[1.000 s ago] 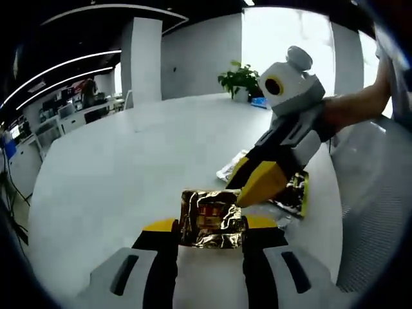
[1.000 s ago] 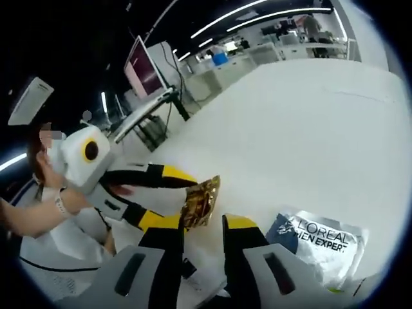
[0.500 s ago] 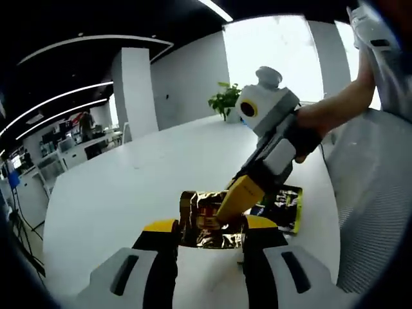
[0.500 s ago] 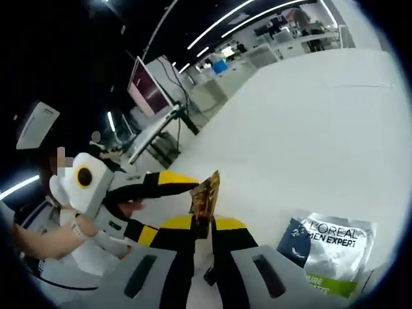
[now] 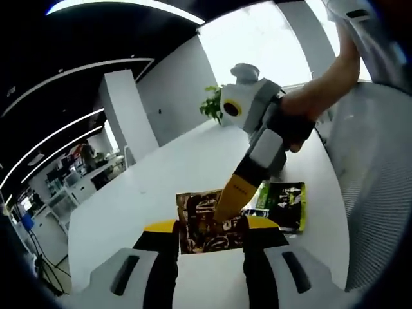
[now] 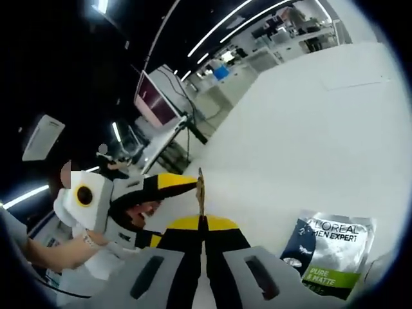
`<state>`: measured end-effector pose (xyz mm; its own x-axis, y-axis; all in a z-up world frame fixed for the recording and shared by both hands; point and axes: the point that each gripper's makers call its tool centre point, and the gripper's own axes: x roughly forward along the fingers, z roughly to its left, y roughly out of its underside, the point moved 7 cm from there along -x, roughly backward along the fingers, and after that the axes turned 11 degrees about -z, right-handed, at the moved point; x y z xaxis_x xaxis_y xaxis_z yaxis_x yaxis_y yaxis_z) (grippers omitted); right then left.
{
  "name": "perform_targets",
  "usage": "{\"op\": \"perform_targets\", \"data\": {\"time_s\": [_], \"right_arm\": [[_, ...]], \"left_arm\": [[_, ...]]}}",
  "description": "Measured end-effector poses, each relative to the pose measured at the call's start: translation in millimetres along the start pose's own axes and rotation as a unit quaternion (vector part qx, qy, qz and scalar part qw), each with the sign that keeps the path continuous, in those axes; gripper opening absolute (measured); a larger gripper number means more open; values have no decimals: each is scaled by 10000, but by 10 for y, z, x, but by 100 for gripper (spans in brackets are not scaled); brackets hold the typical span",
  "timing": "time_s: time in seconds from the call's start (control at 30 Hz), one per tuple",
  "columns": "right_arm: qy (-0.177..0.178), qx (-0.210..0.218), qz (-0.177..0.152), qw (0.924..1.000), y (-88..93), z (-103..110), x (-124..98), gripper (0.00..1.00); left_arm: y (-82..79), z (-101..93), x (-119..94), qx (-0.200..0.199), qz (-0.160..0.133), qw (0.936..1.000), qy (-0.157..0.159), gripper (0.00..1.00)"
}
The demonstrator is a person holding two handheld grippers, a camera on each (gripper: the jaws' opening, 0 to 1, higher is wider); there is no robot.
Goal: Arrange the skincare products in the storage area until every visible bottle or jar stands upright without overlapping.
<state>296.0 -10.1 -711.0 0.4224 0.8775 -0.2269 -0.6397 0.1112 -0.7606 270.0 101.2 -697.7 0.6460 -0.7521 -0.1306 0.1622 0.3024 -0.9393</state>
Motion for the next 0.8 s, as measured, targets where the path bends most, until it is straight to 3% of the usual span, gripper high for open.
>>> {"op": "perform_targets", "data": {"time_s": [0.1, 0.23, 0.37, 0.57, 0.8], "right_arm": [[-62, 9, -25, 10000, -23, 50, -31, 1], [-117, -53, -24, 9999, -37, 81, -80, 1], [-214, -272, 51, 9994, -32, 101, -126, 1], [-368, -516, 50, 9980, -46, 179, -200, 1], [-628, -1370, 274, 9882, -6, 260, -302, 1]], "left_arm": [[-54, 5, -15, -115, 18, 9999, -10, 35], [-143, 48, -71, -407, -175, 9990, -94, 35], [-147, 86, -132, -581, -130, 9982, -40, 36], [-182, 103, -179, -666, -59, 9974, 280, 32], [-324, -36, -207, -630, 96, 9943, 850, 26]]}}
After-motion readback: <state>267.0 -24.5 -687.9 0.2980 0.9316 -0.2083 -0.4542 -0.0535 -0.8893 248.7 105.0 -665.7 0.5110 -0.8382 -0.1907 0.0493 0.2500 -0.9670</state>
